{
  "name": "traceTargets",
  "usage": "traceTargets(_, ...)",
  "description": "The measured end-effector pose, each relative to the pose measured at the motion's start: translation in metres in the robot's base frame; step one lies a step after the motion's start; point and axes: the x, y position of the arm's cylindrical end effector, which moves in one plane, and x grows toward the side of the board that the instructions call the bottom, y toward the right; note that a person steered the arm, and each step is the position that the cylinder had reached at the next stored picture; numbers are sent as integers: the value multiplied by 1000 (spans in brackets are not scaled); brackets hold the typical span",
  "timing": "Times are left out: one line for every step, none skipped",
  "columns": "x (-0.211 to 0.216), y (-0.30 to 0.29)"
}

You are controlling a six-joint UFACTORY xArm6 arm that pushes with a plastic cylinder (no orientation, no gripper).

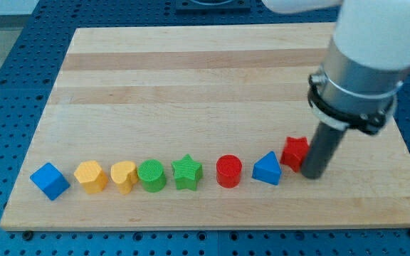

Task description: Move the green circle and blue triangle towards the right

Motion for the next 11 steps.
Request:
traceTargets(-32,-36)
traceTargets(-60,-78)
traceTargets(-88,-98)
traceTargets(-115,-100)
traceTargets(-116,-72)
traceTargets(-118,-20)
traceTargets(-148,-3)
traceTargets(-164,-26)
traceTargets(-162,-43)
traceTargets(-161,-40)
traceTargets(-154,-43)
